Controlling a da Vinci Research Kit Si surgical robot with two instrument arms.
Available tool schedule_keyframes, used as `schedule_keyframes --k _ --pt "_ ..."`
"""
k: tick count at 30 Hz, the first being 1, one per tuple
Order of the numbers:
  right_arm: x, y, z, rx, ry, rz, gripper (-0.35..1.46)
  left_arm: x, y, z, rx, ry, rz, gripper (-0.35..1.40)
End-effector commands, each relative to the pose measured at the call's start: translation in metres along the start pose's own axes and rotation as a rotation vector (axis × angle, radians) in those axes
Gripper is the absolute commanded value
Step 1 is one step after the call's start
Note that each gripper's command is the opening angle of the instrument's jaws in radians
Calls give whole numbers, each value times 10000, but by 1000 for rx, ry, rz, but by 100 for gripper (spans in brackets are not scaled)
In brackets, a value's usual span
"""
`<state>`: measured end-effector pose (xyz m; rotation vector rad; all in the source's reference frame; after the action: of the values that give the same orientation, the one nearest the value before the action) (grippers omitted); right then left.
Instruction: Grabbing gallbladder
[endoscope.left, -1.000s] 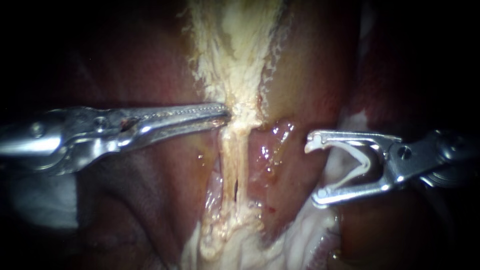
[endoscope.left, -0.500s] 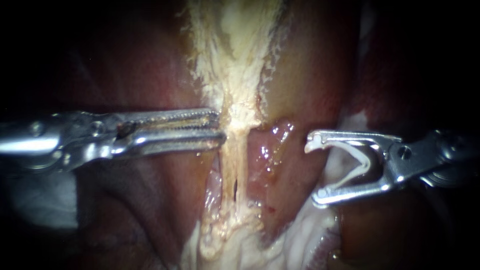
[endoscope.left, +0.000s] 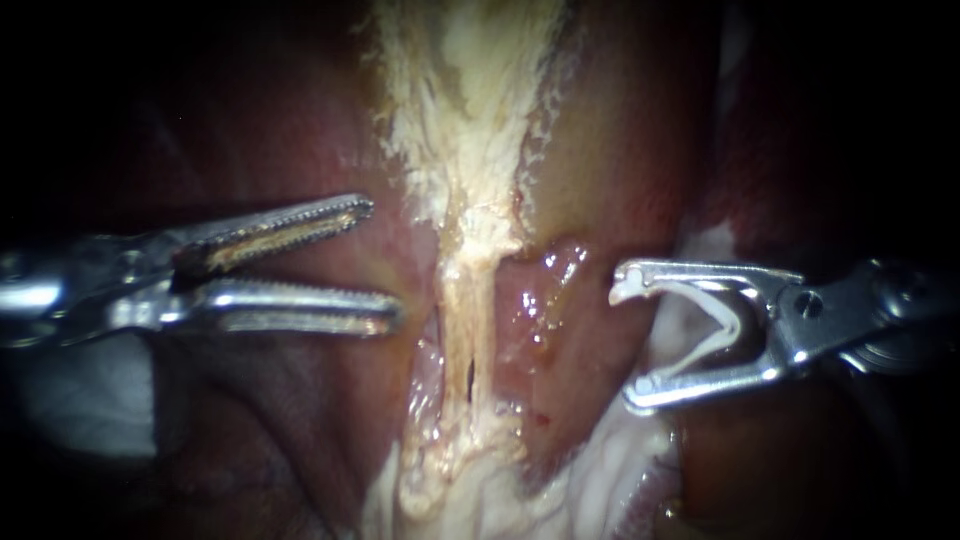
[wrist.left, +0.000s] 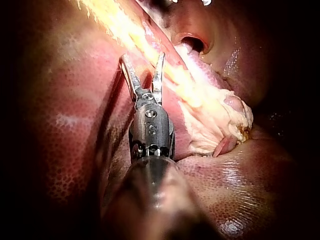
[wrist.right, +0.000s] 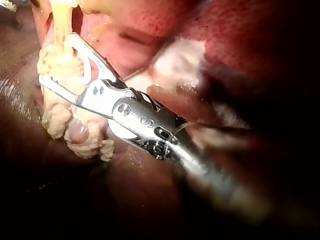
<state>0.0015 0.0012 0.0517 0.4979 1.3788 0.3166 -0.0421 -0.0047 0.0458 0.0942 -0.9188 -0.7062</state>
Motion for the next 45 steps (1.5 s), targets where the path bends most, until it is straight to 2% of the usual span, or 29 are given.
schedule_keyframes --k 1,18,31,35,45 --pt "0 0 0 0 0 0 57 -1 -2 1 -3 1 -2 49" --pt "0 0 1 -1 1 0 57 -22 -19 40 -8 1 -12 46" --pt "1 0 2 0 1 0 57 -21 -9 57 -12 1 -13 44" --pt "1 0 2 -1 1 0 57 -19 -4 61 -41 4 -8 44" --pt "1 0 2 0 1 0 57 -10 14 66 -105 9 -48 41"
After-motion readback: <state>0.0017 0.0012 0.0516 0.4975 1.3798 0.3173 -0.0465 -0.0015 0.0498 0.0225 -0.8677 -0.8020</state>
